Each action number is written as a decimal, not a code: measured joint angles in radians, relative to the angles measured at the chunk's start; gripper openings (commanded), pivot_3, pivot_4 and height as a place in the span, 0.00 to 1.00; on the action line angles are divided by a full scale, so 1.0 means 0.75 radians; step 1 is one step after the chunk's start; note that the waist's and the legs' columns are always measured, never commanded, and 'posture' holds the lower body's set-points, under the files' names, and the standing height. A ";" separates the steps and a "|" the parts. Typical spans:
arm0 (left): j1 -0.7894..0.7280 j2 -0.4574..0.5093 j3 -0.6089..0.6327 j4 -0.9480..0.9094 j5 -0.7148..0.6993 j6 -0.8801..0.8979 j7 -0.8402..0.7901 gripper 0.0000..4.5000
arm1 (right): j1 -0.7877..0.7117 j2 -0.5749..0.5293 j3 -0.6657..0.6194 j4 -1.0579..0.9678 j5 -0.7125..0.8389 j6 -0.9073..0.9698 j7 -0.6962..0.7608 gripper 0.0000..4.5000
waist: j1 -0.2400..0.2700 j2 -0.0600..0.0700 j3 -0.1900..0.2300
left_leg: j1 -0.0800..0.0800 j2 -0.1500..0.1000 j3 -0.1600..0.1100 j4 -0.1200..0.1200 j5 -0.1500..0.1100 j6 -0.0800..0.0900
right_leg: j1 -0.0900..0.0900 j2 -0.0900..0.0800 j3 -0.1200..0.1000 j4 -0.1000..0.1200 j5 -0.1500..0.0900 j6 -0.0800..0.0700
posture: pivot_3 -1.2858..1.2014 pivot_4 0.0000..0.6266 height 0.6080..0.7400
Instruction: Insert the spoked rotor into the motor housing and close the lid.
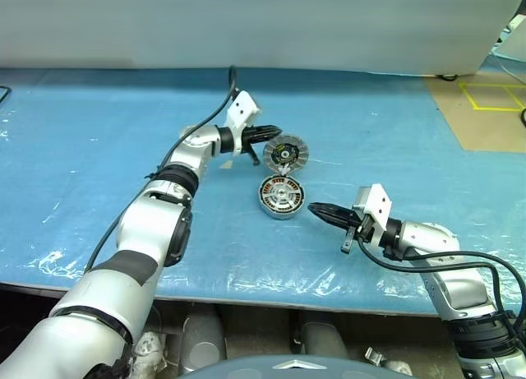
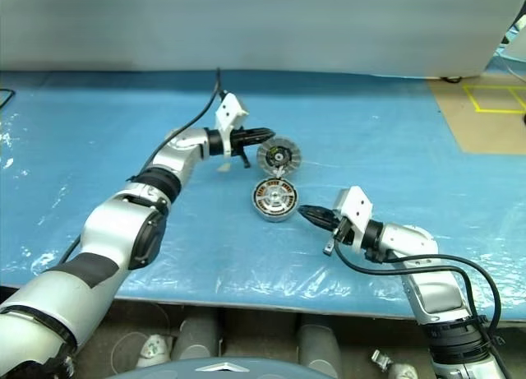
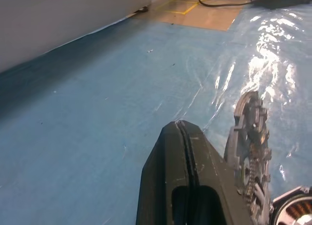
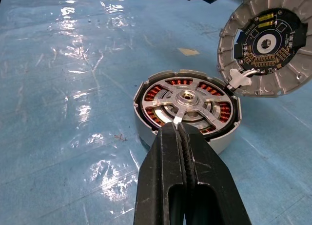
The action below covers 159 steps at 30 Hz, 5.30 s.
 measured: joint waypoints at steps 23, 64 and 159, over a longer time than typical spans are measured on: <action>0.127 0.011 -0.038 -0.071 0.068 0.173 -0.584 0.00 | -0.069 -0.024 -0.073 -0.005 0.038 0.055 -0.028 0.00 | -0.001 0.000 0.000 | 0.001 -0.001 0.000 0.000 0.000 0.001 | 0.001 -0.001 0.000 0.000 0.000 0.000 | 0.52 0.24 1.00; 1.280 0.282 0.027 -1.505 -0.286 0.414 -0.139 0.00 | -0.481 0.184 0.168 0.379 -0.039 0.120 0.022 0.99 | -0.038 0.001 0.000 | 0.003 0.006 0.004 -0.002 -0.003 0.005 | -0.001 0.002 0.000 0.001 -0.001 -0.002 | 0.52 0.24 1.00; 1.062 0.233 -0.185 -1.414 -0.139 0.461 0.081 0.00 | -0.507 0.285 0.052 0.410 -0.082 0.439 -0.228 0.99 | -0.037 0.003 -0.002 | 0.012 0.003 0.005 -0.001 0.000 0.000 | 0.007 0.002 0.002 0.003 -0.001 -0.002 | 0.52 0.24 1.00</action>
